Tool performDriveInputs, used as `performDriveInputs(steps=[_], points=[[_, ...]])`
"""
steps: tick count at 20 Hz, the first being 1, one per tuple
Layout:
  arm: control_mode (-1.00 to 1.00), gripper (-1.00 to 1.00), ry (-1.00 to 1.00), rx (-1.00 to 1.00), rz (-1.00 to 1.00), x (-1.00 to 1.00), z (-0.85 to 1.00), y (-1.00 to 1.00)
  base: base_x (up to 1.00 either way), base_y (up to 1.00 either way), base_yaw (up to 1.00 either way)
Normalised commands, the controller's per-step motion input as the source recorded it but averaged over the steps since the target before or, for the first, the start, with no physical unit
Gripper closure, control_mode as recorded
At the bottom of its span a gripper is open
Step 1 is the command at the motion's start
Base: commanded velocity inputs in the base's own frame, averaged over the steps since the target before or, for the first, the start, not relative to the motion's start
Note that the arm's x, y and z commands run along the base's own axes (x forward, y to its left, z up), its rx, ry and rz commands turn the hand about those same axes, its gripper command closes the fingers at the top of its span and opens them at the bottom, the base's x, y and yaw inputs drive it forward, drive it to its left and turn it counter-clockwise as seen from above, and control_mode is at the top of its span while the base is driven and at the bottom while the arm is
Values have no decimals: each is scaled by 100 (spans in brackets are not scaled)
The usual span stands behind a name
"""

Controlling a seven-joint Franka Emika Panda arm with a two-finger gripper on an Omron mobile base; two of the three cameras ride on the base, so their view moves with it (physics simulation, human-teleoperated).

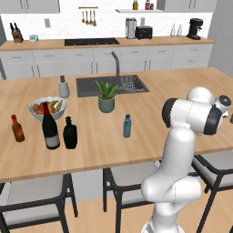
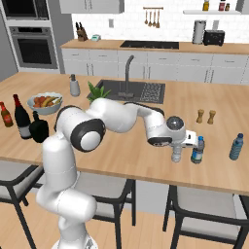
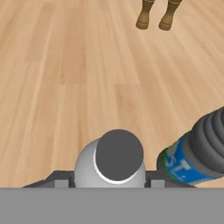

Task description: Move the plastic bottles in the middle to the plastics group, and the glass bottles in the middle to the glass group.

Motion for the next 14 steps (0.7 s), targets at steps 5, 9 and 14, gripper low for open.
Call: performDriveInputs(steps=[5,9,14], points=[[-100,100,-11,0,-8,0,-13,-6,0,0,0],[-100,100,-2,0,-7,1,11,-13,0,0,0],[-100,100,0,0,-4,0,0,-1,0,0,0]])
